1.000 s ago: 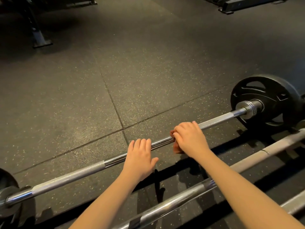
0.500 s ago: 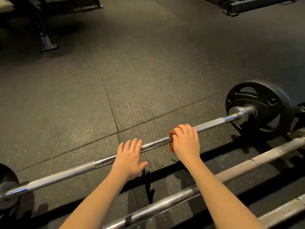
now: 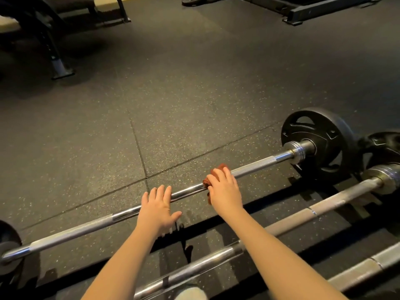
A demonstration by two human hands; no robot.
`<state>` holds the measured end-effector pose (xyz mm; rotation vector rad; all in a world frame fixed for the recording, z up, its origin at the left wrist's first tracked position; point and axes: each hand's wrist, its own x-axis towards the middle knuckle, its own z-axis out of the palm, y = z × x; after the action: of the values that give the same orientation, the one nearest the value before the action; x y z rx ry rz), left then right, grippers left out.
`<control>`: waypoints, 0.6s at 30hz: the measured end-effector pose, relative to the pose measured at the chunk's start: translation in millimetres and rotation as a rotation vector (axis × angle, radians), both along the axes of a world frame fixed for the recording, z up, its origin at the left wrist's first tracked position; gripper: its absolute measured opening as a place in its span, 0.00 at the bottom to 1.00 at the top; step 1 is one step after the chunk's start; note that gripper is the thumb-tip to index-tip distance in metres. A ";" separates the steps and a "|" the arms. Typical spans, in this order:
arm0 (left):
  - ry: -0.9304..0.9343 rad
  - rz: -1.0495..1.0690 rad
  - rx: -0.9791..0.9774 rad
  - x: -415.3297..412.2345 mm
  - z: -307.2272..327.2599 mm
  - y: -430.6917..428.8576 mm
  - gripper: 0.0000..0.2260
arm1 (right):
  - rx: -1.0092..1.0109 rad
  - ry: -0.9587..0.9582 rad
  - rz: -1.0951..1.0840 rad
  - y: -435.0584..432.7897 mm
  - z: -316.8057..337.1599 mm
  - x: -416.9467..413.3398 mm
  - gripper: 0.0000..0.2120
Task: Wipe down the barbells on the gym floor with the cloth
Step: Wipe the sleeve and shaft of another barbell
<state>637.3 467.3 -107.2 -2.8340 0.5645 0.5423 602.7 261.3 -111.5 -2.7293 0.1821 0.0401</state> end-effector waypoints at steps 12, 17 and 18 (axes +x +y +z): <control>-0.011 -0.098 -0.050 -1.1 -4.1 -59.2 0.42 | -0.120 -0.020 0.177 -32.8 1.4 10.9 0.14; -0.053 -0.122 -0.091 -1.7 -8.6 -67.2 0.42 | -0.199 0.016 -0.073 -83.4 3.3 16.6 0.13; -0.058 -0.123 -0.092 -1.7 -8.2 -68.3 0.41 | -0.194 0.005 -0.113 -76.9 -0.1 11.9 0.13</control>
<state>635.6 399.0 -115.4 -2.8654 0.7645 0.4208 614.6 184.4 -111.6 -2.9065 0.3585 -0.0031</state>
